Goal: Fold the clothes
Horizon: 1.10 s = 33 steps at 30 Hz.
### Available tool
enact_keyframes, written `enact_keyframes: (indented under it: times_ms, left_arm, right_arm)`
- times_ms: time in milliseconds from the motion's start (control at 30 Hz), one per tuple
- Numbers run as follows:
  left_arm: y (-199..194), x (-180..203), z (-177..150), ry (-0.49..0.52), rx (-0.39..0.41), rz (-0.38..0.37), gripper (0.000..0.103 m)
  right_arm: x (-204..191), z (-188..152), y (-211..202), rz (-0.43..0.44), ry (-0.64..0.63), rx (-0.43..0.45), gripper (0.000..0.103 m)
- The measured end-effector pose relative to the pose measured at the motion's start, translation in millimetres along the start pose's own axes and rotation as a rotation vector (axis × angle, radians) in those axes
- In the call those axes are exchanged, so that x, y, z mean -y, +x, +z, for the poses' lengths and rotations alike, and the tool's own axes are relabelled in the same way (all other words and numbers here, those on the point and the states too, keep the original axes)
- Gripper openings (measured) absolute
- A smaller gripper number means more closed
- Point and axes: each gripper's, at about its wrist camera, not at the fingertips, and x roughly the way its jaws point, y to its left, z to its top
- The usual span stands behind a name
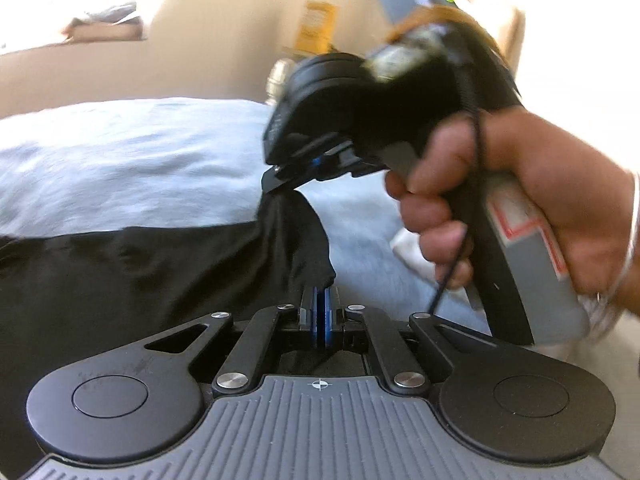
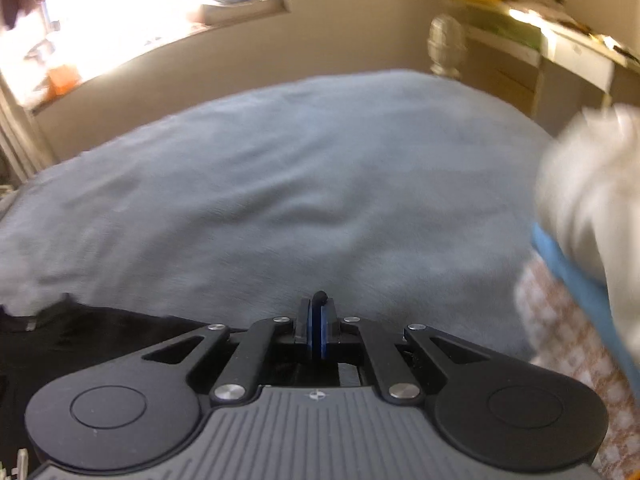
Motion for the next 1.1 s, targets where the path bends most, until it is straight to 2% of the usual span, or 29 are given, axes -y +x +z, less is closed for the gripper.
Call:
enact_keyframes:
  times_ms: [200,367,433,567,600,633,700,767,833,933,1033,1100]
  left_arm:
    - [-53,-29,9,-0.16,0.058,0.018,0.001]
    - [-91,-57,12,-0.259,0.062,0.076,0.001]
    - [-105,-67,8,-0.284,0.04,0.1,0.001]
    - [-122,-92,-3,-0.344,-0.066,0.139,0.004]
    - [-128,-99,-6,-0.364,-0.087,0.143,0.005]
    - [-136,-107,-9,-0.383,-0.102,0.143,0.006]
    - [-154,-121,-13,-0.413,-0.104,0.143,0.023]
    - [-174,-134,-15,-0.432,-0.085,0.148,0.028]
    - [-192,-145,-15,-0.436,-0.07,0.174,0.028]
    - [-205,-159,-15,-0.465,-0.056,0.21,0.028]
    - [-199,-177,-11,-0.482,-0.055,0.233,0.028]
    - [-192,-184,-6,-0.486,-0.059,0.241,0.028]
  right_arm:
    - [-65,20,-16,0.107,-0.089,0.011,0.002]
    - [-130,24,-16,0.187,-0.193,-0.012,0.002]
    - [-152,18,-13,0.218,-0.22,-0.03,0.002]
    - [-188,4,0,0.275,-0.268,-0.079,0.008]
    - [-189,1,2,0.28,-0.246,-0.087,0.018]
    - [-188,-1,3,0.284,-0.219,-0.096,0.023]
    - [-171,-2,-4,0.327,-0.111,-0.093,0.023]
    - [-145,-3,-17,0.369,0.022,-0.085,0.023]
    - [-113,-4,-41,0.432,0.153,-0.062,0.023]
    - [-74,-19,-78,0.563,0.366,-0.087,0.023]
    - [-66,-49,-99,0.64,0.447,-0.154,0.023]
    - [-78,-72,-93,0.625,0.419,-0.252,0.023]
